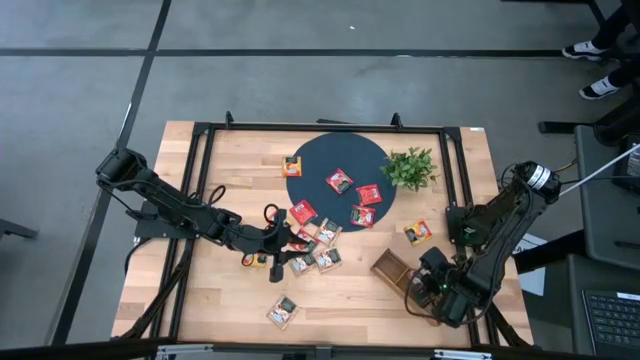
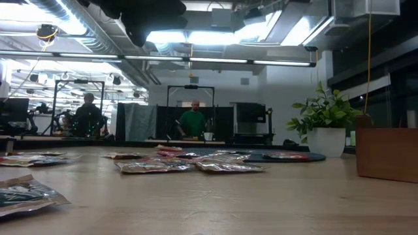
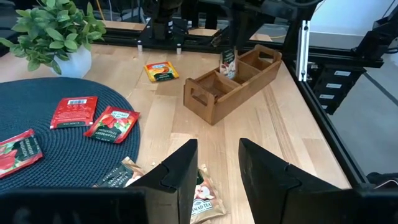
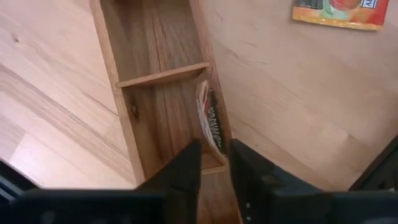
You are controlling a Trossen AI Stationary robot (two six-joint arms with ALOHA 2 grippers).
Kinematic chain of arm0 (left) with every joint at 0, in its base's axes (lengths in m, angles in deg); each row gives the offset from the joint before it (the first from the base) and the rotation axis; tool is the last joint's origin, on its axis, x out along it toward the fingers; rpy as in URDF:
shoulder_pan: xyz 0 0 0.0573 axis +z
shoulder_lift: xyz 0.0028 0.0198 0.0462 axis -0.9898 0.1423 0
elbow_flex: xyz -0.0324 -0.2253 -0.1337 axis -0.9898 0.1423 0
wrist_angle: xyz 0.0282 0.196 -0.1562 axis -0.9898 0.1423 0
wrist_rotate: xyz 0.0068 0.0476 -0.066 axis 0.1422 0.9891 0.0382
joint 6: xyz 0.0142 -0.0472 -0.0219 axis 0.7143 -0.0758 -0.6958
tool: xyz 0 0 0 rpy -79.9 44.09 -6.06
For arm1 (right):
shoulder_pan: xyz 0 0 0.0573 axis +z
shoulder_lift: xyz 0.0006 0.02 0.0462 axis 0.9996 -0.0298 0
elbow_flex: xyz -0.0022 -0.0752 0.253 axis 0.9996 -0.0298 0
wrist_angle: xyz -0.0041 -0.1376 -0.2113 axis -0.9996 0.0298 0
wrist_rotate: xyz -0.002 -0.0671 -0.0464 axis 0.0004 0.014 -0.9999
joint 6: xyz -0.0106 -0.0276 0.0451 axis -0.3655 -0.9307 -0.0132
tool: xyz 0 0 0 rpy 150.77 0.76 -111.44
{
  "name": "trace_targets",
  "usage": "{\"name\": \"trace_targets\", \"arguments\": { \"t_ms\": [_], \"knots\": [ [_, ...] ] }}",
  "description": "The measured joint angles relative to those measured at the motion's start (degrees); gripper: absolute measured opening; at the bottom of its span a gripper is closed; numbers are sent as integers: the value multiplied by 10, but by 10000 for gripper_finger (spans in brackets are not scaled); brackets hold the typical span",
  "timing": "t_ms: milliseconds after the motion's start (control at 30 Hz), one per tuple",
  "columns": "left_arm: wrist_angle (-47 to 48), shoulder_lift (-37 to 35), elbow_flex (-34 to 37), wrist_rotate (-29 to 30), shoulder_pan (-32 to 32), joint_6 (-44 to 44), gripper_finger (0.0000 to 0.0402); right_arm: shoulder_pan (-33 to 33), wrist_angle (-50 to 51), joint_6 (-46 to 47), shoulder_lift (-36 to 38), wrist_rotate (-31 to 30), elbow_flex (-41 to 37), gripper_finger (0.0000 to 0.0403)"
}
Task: Pick & Place Tea
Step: Put the brown tea bag into the middle section of the wooden organizer
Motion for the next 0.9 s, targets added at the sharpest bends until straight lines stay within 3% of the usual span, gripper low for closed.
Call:
{"name": "trace_targets", "arguments": {
  "t_ms": [233, 467, 700, 900],
  "knots": [
    [0, 0, 0, -1, 0, -1, 113, -31, 41, -18, 0, -11, 28, 151],
    [30, 0, 0, -22, 0, -20, 101, -93, 54, -160, 0, -139, 94, 153],
    [129, 13, 0, -37, 0, -94, 84, -179, -161, -412, -11, -150, 98, 154],
    [138, 73, 0, -66, 0, -118, 70, -241, -321, -606, -43, -128, 98, 154]
  ]
}}
